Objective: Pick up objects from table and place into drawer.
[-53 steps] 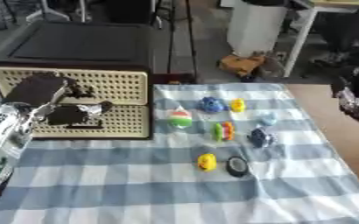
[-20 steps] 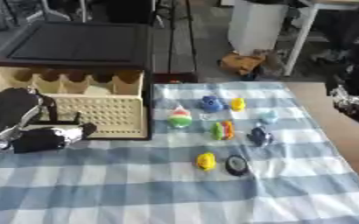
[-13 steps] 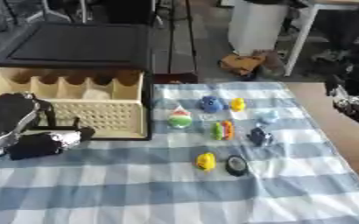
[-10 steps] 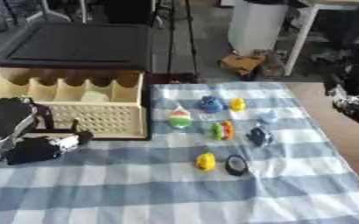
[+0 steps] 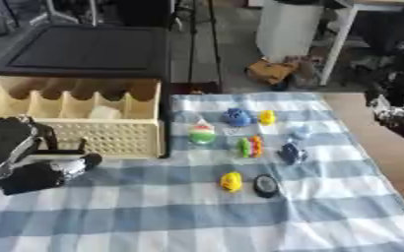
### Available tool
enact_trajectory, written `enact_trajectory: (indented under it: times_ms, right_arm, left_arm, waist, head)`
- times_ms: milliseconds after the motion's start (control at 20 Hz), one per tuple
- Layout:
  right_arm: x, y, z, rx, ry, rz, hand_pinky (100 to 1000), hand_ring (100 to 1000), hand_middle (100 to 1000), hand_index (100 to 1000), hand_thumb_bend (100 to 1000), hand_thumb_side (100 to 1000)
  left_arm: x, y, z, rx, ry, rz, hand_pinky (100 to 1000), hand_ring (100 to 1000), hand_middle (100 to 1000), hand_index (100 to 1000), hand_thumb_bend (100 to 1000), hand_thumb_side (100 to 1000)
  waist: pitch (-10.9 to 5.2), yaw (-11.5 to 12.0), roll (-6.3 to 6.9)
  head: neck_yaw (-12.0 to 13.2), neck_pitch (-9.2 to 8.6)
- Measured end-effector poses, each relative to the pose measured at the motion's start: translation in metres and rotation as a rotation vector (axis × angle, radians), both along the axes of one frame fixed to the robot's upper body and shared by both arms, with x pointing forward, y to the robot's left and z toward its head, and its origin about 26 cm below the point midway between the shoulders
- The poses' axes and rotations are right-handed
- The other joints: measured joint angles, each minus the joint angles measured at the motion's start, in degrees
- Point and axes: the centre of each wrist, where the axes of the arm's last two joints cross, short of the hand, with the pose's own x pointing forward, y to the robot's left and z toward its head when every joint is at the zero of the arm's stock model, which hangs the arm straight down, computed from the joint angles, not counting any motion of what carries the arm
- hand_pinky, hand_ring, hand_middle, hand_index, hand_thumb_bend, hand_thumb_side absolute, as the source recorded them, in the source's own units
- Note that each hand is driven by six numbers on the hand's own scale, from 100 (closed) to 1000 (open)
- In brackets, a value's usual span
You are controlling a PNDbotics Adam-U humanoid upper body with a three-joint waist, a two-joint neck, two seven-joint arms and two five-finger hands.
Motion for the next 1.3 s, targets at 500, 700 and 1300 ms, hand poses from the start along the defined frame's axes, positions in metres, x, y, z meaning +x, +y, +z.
enact_trajectory:
  times_ms: [500,700,1300]
  right_arm:
    - [-0.001,-0.001,-0.001,0.0,0.004,-0.002,204,290,396,722,159,657]
    - [-0.001,-0.001,-0.001,0.0,0.004,-0.002,204,290,396,722,158,657]
    - [-0.001,-0.001,-0.002,0.0,0.004,-0.003,203,290,397,721,163,655]
  left_arm:
    - [-0.003,0.001,0.002,-0.024,-0.014,-0.007,100,100,100,638,651,1000]
    - [-0.004,0.002,0.005,-0.037,-0.046,-0.003,100,100,100,659,648,1000]
    - [-0.009,0.004,0.022,-0.113,-0.187,0.004,100,100,100,671,679,1000]
  waist:
    - [0.0,0.0,0.0]
    - [0.0,0.0,0.0]
    - [-0.04,0.1,-0.03]
  head:
    - [0.0,0.0]
    - [-0.1,0.0]
    - [-0.1,0.0]
